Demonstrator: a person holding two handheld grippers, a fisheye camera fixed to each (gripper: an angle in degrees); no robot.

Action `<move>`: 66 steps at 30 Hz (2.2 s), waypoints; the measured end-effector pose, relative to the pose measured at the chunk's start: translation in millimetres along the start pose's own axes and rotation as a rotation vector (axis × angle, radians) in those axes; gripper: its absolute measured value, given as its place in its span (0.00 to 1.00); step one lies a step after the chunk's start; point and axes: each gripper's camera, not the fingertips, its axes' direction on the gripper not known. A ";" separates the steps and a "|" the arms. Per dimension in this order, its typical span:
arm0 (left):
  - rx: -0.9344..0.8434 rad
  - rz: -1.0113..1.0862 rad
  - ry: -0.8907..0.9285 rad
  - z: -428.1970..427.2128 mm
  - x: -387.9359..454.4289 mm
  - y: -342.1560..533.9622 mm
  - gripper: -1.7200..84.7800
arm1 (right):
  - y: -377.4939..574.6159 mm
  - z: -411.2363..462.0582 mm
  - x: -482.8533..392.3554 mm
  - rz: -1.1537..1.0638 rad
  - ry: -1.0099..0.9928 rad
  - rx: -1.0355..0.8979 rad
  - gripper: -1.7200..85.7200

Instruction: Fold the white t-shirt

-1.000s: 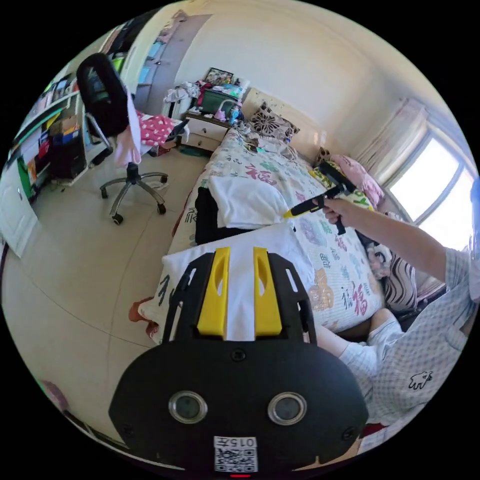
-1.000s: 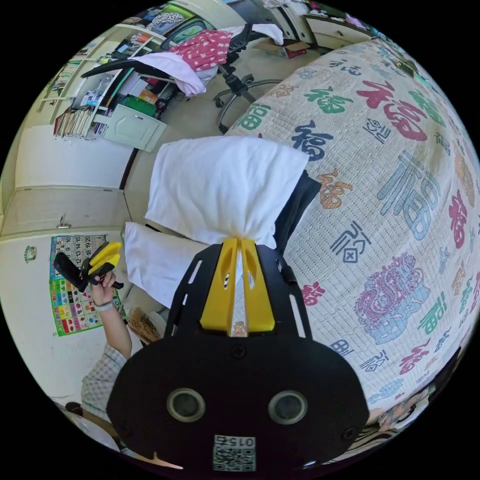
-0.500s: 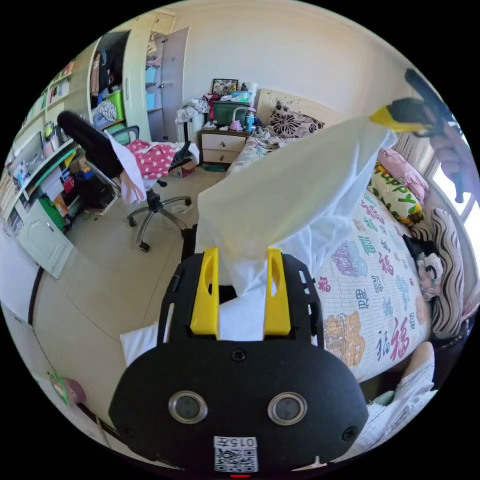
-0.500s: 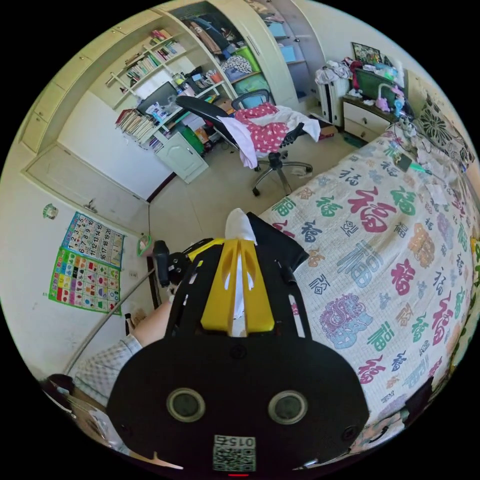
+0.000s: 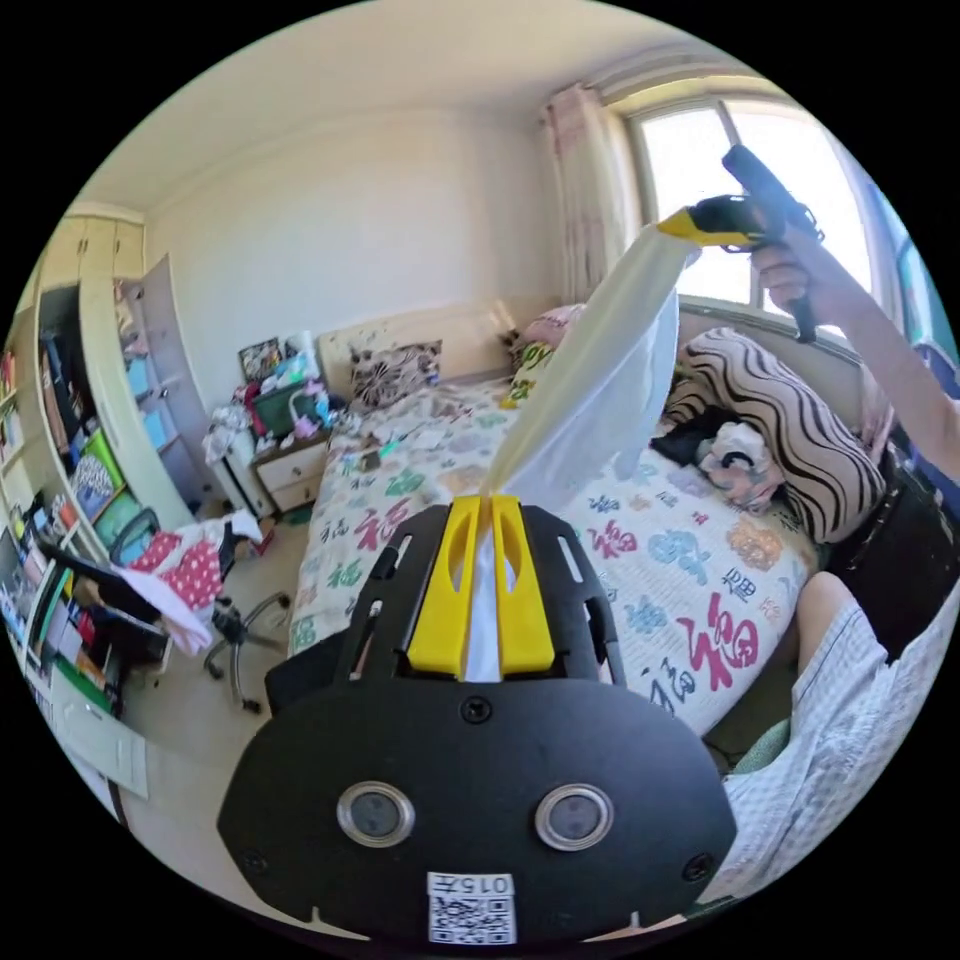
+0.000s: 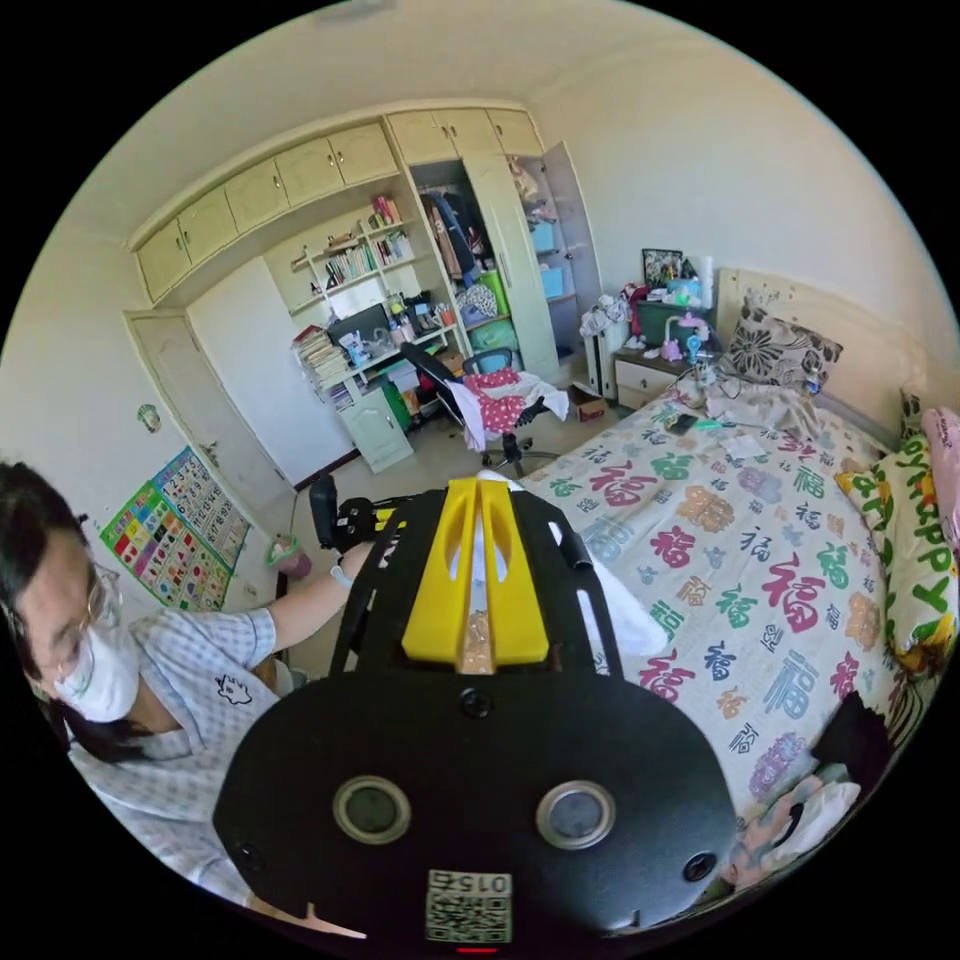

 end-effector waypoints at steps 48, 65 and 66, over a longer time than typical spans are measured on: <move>-0.782 0.233 0.394 437.1 284.4 226.6 0.02 | 410.5 -376.2 200.9 0.862 0.327 0.023 0.06; -0.958 0.432 0.561 453.0 386.9 402.6 0.11 | 462.9 -186.7 161.5 0.512 0.155 -0.906 0.07; -0.982 0.462 0.530 461.9 389.9 411.8 0.10 | 465.1 -182.3 163.3 0.519 0.148 -0.921 0.06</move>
